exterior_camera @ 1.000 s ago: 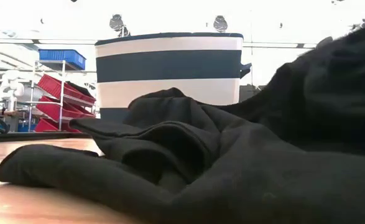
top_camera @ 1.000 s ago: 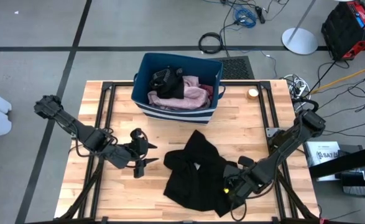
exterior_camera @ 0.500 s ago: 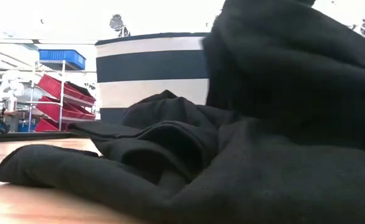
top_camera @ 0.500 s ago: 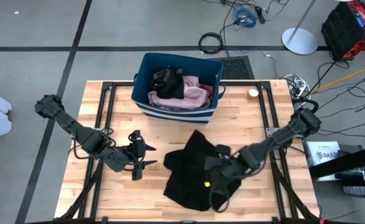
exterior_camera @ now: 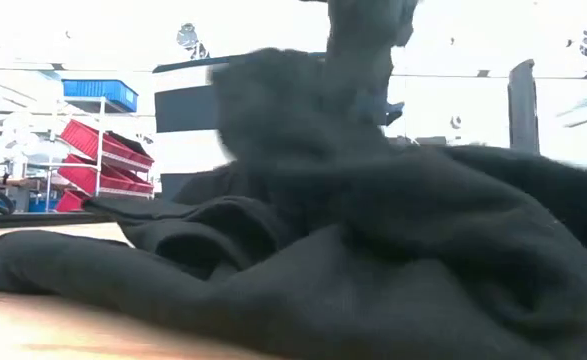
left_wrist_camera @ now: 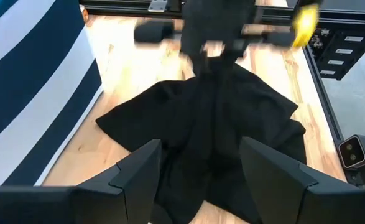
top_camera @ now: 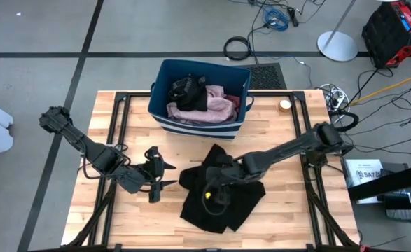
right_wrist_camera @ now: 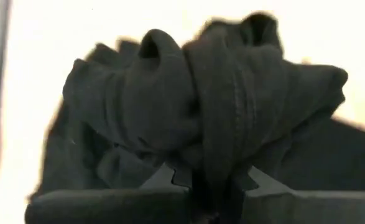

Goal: Sort clothes
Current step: Put the black hoodie into the blue laundry organizer

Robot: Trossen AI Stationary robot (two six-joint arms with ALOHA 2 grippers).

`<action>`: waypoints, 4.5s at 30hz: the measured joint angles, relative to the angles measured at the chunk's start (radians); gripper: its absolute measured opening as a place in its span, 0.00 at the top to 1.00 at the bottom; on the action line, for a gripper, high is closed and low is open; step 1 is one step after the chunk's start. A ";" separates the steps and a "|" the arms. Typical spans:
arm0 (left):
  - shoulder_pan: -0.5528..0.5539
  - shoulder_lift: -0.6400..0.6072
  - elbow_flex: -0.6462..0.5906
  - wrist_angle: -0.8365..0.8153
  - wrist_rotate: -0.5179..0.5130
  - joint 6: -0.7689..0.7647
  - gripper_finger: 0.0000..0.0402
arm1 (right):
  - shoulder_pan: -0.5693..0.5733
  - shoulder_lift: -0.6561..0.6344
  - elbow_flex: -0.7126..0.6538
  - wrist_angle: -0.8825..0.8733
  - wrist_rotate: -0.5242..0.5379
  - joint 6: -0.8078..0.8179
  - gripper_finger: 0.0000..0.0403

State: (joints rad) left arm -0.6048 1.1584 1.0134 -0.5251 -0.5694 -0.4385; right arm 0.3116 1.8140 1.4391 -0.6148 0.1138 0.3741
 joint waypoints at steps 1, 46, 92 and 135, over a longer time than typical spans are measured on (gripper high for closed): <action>0.000 0.000 0.000 0.000 0.000 0.000 0.43 | -0.010 0.025 0.000 -0.007 -0.015 0.000 0.94; -0.066 0.000 -0.002 0.000 -0.068 -0.018 0.43 | 0.310 -0.097 -0.466 -0.157 -0.028 0.588 0.48; -0.098 0.000 -0.002 0.001 -0.076 -0.027 0.43 | 0.068 0.014 -0.042 0.118 0.121 -0.107 0.95; -0.103 0.000 -0.006 -0.010 -0.076 -0.042 0.43 | -0.052 0.364 -0.025 0.257 -0.028 -0.097 0.08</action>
State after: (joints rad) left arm -0.7074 1.1587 1.0077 -0.5350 -0.6449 -0.4808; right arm 0.2595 2.1777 1.4139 -0.3576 0.0861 0.2767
